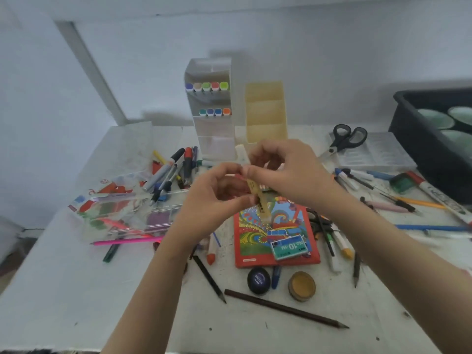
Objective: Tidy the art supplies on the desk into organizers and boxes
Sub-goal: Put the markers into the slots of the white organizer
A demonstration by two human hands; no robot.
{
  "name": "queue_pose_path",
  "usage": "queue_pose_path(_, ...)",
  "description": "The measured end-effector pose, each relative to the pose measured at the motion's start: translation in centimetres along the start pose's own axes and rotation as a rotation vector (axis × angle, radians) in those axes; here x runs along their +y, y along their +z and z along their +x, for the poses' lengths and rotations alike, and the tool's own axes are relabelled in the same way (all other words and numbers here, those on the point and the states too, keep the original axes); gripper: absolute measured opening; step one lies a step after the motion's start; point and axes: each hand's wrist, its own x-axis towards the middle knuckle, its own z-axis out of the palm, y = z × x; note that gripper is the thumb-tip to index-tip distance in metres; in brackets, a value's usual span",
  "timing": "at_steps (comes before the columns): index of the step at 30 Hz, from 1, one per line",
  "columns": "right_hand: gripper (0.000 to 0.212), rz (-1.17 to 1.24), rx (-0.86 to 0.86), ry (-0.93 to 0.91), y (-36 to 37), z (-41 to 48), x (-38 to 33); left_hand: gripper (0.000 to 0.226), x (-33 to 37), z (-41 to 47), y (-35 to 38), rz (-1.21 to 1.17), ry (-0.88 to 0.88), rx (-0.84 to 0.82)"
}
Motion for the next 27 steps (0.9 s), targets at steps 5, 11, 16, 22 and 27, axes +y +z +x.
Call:
queue_pose_path(5, 0.017, 0.073, -0.026, 0.117, 3.3, 1.6, -0.8, 0.029, -0.7, 0.1, -2.6, -0.049, 0.054, 0.18)
queue_pose_path(11, 0.043, 0.402, -0.385, 0.64, 5.8, 2.6, -1.3, 0.023, -1.1, -0.7, -6.1, -0.173, 0.148, 0.272)
queue_pose_path(16, 0.012, 0.78, -0.114, 0.604, 5.8, 4.1, -1.6, 0.032, -1.8, -0.6, -7.8, -0.091, 0.1, 0.27)
queue_pose_path(22, 0.004, 0.516, 0.338, 0.285, 4.5, 6.2, -2.8, 0.053, -2.5, 0.2, -9.4, -0.107, 0.037, 0.32)
queue_pose_path(27, 0.007, 0.143, 0.539, -0.018, 4.3, 7.2, -3.1, 0.052, -2.9, 0.6, -10.4, -0.106, 0.02, 0.31)
